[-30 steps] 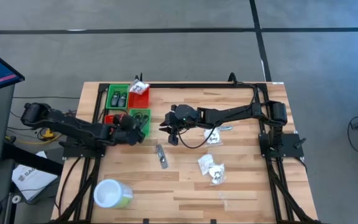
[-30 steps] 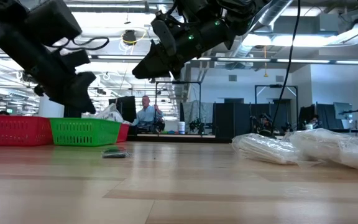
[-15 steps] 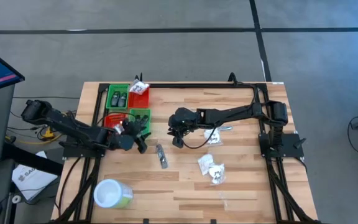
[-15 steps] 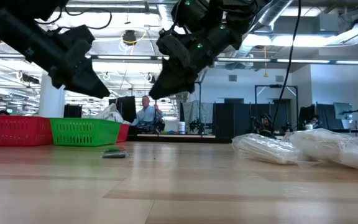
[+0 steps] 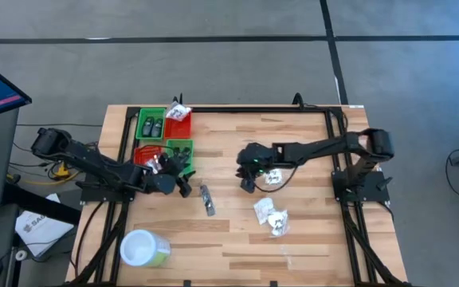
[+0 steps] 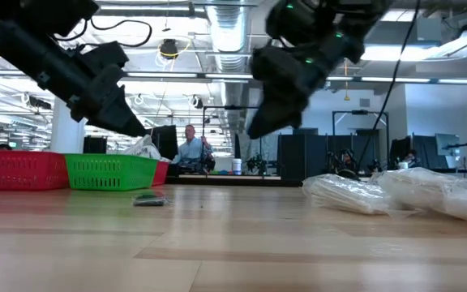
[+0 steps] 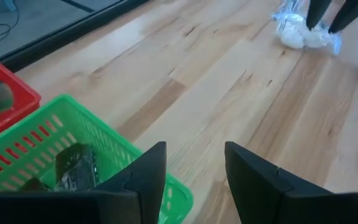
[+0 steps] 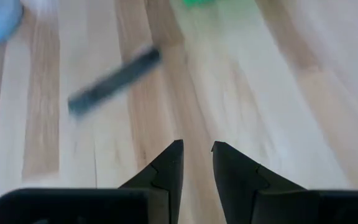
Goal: Pick & Place Travel size toiletries
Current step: Put the white cotton pack into the top red bin
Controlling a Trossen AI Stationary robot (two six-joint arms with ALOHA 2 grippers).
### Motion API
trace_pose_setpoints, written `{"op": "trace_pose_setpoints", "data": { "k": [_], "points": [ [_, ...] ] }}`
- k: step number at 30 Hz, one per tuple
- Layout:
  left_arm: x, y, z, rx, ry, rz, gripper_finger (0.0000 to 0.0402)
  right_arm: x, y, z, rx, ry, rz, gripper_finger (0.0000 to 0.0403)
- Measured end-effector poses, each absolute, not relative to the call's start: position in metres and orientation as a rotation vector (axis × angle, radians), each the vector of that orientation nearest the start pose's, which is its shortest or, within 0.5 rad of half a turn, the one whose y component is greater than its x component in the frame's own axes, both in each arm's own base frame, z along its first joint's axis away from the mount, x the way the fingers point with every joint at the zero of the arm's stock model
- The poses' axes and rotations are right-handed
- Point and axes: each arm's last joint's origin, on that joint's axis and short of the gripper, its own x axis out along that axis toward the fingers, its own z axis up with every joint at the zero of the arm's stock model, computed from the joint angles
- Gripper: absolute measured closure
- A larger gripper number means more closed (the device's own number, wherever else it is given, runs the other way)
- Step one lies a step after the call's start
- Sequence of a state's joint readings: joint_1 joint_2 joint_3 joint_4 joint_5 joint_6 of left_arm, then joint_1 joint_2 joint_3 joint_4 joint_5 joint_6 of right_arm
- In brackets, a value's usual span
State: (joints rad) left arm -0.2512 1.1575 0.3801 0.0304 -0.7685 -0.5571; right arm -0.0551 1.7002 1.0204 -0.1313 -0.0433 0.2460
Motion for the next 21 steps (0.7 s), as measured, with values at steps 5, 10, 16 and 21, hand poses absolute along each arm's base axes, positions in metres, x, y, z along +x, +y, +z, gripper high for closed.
{"op": "trace_pose_setpoints", "data": {
  "k": [5, 10, 16, 21],
  "points": [
    [0.196, -0.03, 0.159, -0.169, 0.468, 0.645, 0.0247, 0.313, -0.001, 0.18, 0.258, 0.884, -0.102, 0.0324],
    [0.197, -0.03, 0.16, -0.178, 0.452, 0.641, 0.0247, 0.283, 0.016, 0.179, 0.171, 0.958, -0.159, 0.0324],
    [0.198, -0.03, 0.162, -0.187, 0.436, 0.638, 0.0247, 0.265, 0.039, 0.17, 0.064, 1.028, -0.169, 0.0324],
    [0.199, -0.03, 0.163, -0.198, 0.419, 0.634, 0.0247, 0.258, 0.056, 0.156, 0.012, 1.099, -0.169, 0.0324]
  ]
}}
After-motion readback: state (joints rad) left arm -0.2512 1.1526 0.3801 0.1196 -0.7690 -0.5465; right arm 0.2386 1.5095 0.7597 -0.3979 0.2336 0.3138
